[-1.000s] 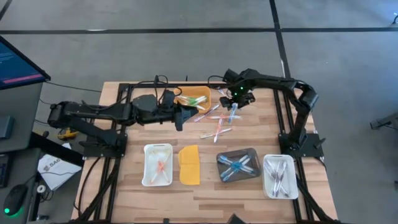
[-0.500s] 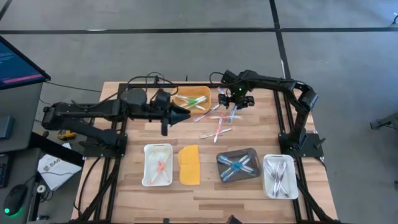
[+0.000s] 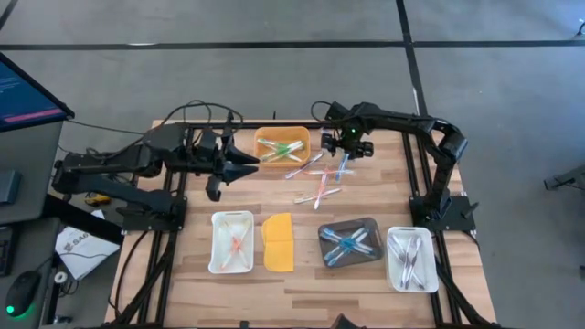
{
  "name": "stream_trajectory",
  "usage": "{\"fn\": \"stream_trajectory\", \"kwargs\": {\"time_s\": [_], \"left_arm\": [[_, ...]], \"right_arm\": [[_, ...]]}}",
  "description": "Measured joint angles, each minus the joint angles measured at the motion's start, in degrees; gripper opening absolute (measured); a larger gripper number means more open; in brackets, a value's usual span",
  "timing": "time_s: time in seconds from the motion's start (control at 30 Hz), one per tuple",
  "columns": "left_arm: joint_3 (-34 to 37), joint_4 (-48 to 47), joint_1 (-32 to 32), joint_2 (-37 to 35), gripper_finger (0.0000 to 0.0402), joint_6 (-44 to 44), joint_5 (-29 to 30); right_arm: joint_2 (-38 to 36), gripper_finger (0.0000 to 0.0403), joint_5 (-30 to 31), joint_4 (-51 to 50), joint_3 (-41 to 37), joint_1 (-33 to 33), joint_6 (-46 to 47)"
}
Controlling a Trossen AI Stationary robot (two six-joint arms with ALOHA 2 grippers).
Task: Pick & Place Toothbrushes
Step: Put the blue toothbrush into the black bin
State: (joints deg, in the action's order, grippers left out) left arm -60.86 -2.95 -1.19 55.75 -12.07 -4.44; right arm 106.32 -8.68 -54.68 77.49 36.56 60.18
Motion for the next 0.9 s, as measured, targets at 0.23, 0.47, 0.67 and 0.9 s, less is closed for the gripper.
{"fn": "stream_trajectory", "kwargs": {"time_s": [0.23, 0.47, 0.67, 0.9], "left_arm": [[0.0, -0.3, 2.0, 0.1, 0.0095, 0.2, 0.0], [0.0, -1.4, 2.6, 0.1, 0.0095, 0.0, 0.0], [0.0, -3.0, 4.5, 0.1, 0.0095, -0.1, 0.1], [0.0, -5.0, 5.0, -0.8, 0.0095, -0.4, 0.1]], "right_arm": [[2.2, 0.027, -0.7, -3.3, 0.0, 0.7, 2.5], [5.8, 0.027, -1.8, -2.5, 0.0, -0.1, 5.7], [8.3, 0.027, -1.3, -1.5, 0.0, -0.1, 7.2], [8.9, 0.027, 0.4, 1.5, 0.0, 0.2, 10.3]]}}
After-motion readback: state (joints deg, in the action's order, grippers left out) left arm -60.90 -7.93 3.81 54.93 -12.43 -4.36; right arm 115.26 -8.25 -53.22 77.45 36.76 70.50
